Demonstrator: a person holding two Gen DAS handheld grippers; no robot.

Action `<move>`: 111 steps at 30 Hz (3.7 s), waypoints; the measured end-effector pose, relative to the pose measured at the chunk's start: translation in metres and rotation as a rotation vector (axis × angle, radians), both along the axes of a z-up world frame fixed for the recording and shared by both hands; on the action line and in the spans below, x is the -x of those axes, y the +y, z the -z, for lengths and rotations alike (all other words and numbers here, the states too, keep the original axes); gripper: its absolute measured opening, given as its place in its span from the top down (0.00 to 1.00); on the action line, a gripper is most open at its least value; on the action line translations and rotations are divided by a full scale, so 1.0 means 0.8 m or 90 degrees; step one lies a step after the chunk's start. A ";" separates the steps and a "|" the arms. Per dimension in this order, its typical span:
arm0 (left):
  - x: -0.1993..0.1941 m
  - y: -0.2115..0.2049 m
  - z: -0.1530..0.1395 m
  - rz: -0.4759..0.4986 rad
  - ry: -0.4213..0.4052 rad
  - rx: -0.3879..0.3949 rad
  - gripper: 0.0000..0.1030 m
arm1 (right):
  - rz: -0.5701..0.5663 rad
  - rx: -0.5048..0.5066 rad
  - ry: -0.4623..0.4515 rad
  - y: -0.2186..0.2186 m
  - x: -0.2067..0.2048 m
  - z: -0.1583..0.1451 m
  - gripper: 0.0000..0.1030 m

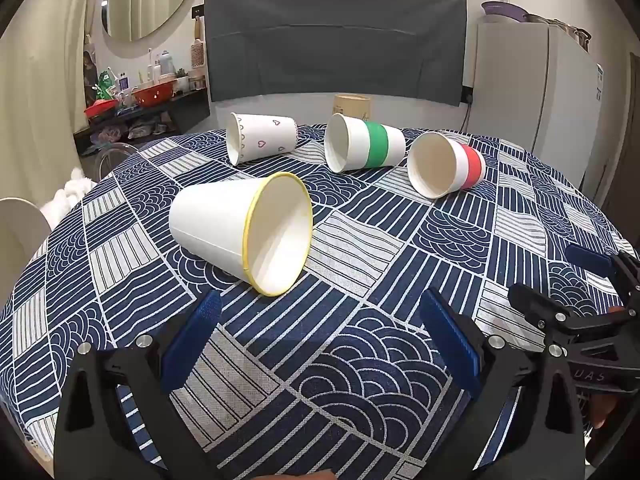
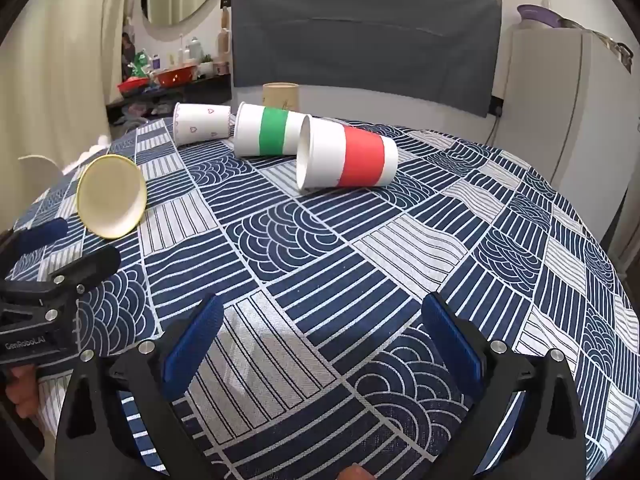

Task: Flip cup upside down

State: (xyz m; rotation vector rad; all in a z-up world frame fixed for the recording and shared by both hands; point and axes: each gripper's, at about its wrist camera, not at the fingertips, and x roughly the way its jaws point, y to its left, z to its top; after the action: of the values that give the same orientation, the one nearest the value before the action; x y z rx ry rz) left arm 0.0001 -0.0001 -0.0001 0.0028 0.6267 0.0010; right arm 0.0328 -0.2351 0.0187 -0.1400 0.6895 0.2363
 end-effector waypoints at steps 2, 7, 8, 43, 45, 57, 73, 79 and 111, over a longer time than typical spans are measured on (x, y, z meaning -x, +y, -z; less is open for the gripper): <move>0.000 0.000 0.000 -0.001 0.000 0.000 0.06 | 0.000 0.000 -0.001 0.000 0.000 0.000 0.08; 0.000 -0.005 0.000 -0.001 -0.001 -0.003 0.06 | 0.000 0.000 -0.001 0.000 0.000 0.000 0.08; 0.001 -0.001 0.000 0.000 -0.001 0.000 0.06 | 0.000 0.000 -0.001 -0.001 0.000 0.000 0.08; 0.003 -0.005 -0.004 -0.006 -0.014 -0.007 0.06 | -0.003 0.001 0.004 0.000 -0.002 0.001 0.08; 0.004 -0.005 -0.004 -0.007 -0.017 -0.010 0.06 | -0.004 0.003 0.003 0.001 -0.002 0.001 0.08; 0.005 -0.005 -0.004 -0.009 -0.018 -0.017 0.06 | -0.006 -0.005 0.006 -0.001 -0.003 0.001 0.08; 0.005 -0.007 -0.003 -0.007 -0.019 -0.017 0.06 | -0.013 -0.006 0.006 0.001 -0.001 0.003 0.08; 0.005 -0.007 -0.003 -0.006 -0.021 -0.019 0.06 | -0.017 -0.008 0.008 0.001 -0.001 0.002 0.08; 0.015 0.040 -0.040 0.039 -0.062 0.023 0.06 | -0.037 -0.124 0.022 -0.032 -0.019 -0.036 0.08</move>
State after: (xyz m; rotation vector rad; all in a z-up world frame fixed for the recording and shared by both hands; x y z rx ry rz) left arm -0.0116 0.0318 0.0322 -0.0123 0.5289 -0.0694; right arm 0.0481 -0.2606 0.0476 0.0301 0.6942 0.3604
